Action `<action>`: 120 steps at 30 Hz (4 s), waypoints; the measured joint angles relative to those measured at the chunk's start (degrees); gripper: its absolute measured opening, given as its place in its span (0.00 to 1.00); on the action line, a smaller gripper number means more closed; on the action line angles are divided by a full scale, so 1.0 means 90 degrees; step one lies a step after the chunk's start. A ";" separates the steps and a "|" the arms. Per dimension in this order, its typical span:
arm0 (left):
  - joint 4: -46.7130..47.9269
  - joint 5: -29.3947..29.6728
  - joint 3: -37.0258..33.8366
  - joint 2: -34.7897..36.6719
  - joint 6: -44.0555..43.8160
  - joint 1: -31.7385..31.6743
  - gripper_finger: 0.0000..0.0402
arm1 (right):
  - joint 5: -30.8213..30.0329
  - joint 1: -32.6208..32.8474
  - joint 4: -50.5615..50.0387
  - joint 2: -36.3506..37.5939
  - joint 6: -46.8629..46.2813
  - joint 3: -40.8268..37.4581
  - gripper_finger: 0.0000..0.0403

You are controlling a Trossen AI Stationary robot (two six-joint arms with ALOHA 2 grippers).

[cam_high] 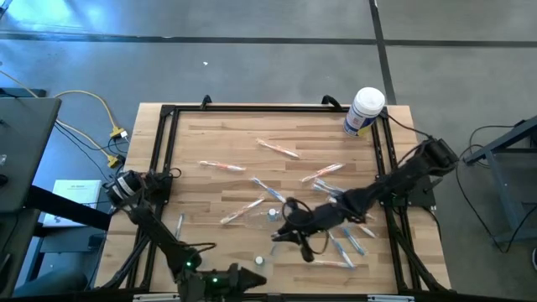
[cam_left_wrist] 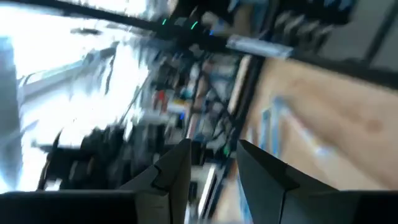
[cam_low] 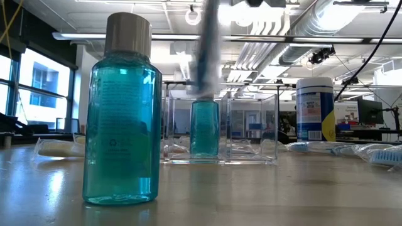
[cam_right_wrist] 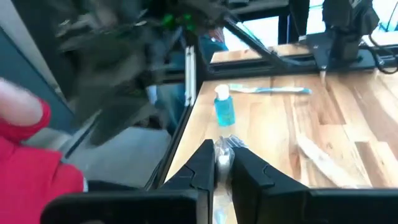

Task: Pick & Place toothbrushing station
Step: Put the blue toothbrush into the transparent organizer, then put the orange toothbrush into the transparent organizer

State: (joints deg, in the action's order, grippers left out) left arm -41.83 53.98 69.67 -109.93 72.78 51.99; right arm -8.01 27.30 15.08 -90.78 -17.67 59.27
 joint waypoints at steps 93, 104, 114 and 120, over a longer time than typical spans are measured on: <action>-0.0460 0.2997 -0.0066 0.0138 -0.3498 -0.0347 0.31 | -0.2608 0.0996 -0.4591 0.2841 -0.0743 0.0015 0.58; -0.0562 0.3262 -0.0066 0.0497 -0.2539 -0.0482 0.26 | -0.2621 0.0645 -0.7432 0.2730 -0.3231 0.0008 0.58; 0.0680 0.3263 -0.1407 0.2201 -0.2464 -0.1435 0.25 | -0.2593 0.0221 -0.6830 0.2741 -0.3098 0.0010 0.58; 0.1428 0.3572 -0.2744 0.3832 -0.3257 -0.1631 0.25 | -0.2592 -0.0046 -0.6818 0.2597 -0.2708 0.0010 0.58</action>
State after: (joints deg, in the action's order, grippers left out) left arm -28.98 86.12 44.97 -75.44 43.47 37.31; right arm -31.34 26.88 -46.28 -67.41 -42.04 59.35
